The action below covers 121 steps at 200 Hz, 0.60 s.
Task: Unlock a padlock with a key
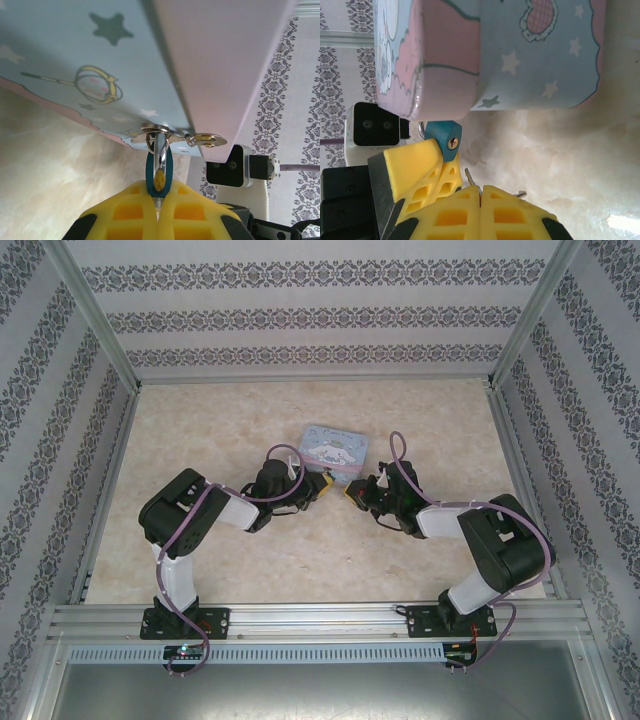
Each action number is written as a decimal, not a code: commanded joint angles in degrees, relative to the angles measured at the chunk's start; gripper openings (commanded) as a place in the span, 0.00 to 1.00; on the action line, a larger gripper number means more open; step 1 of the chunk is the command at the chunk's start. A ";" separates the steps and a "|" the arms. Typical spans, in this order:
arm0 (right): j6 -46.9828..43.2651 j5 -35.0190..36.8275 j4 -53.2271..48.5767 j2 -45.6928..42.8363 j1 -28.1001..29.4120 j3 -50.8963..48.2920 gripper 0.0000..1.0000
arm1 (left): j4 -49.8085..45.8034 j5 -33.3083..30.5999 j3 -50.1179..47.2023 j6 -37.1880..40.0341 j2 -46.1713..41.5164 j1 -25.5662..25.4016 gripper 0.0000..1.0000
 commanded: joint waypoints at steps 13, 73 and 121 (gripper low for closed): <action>1.05 1.35 2.33 0.85 0.13 1.04 0.00 | 4.84 0.14 1.32 -0.80 0.40 0.39 0.00; 1.54 1.38 2.52 1.87 0.57 2.44 0.00 | 4.88 0.12 1.40 -0.80 0.57 0.02 0.00; 1.67 1.43 2.52 2.27 0.98 3.39 0.00 | 5.06 -0.11 1.37 -0.76 0.75 -0.32 0.00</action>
